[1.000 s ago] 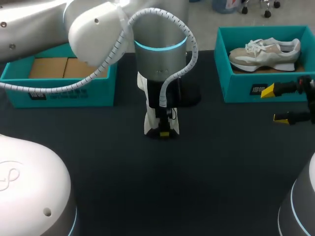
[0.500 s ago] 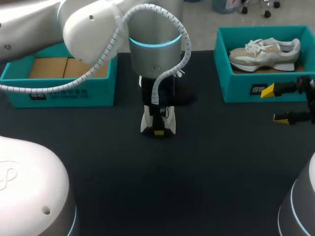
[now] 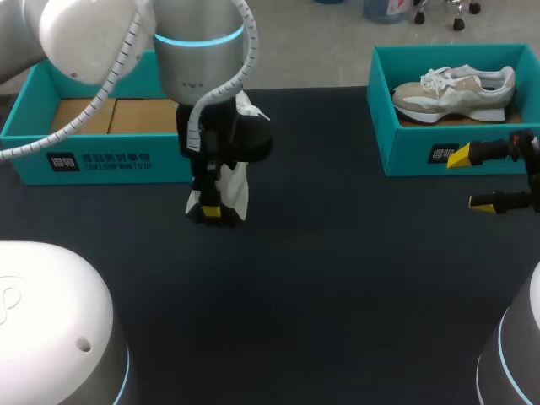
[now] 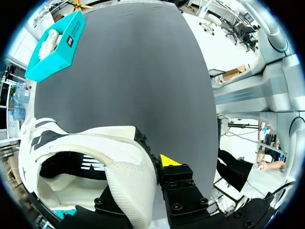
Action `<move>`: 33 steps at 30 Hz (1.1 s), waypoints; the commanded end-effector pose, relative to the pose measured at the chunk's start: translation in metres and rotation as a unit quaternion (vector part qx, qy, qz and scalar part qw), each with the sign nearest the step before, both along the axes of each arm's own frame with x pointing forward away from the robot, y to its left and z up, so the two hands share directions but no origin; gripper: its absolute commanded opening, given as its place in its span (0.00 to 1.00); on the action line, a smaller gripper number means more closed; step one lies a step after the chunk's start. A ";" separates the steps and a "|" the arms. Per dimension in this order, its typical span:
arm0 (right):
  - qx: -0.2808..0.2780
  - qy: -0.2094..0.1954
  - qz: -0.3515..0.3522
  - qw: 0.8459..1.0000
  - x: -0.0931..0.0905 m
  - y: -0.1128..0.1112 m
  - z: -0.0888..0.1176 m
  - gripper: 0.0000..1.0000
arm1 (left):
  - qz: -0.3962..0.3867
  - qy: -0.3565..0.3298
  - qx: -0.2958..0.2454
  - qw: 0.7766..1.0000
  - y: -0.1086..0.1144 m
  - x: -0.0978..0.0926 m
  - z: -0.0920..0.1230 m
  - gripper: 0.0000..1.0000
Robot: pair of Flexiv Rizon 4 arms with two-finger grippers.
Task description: Take the shoe out of the shoebox, open the shoe tongue, remove and reinsert the insole, then place the shoe into the shoebox
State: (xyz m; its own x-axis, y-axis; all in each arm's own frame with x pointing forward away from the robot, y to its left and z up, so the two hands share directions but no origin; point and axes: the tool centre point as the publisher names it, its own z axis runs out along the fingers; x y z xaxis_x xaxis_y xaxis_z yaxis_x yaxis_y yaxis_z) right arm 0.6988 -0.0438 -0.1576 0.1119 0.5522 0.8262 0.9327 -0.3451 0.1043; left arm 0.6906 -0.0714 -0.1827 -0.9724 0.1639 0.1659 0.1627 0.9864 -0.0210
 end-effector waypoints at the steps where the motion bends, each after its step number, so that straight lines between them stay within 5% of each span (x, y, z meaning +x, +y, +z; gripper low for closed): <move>1: -0.001 0.001 -0.001 1.000 -0.001 0.001 -0.001 1.00 | -0.021 0.022 -0.042 0.999 0.050 0.021 0.001 0.00; 14: -0.001 0.001 -0.001 1.000 -0.001 0.001 -0.001 1.00 | -0.063 0.014 -0.037 0.997 0.122 0.049 -0.002 0.00; 33: -0.001 0.001 -0.001 1.000 -0.001 0.001 -0.001 1.00 | 0.039 0.020 -0.027 0.999 0.238 0.089 0.001 0.00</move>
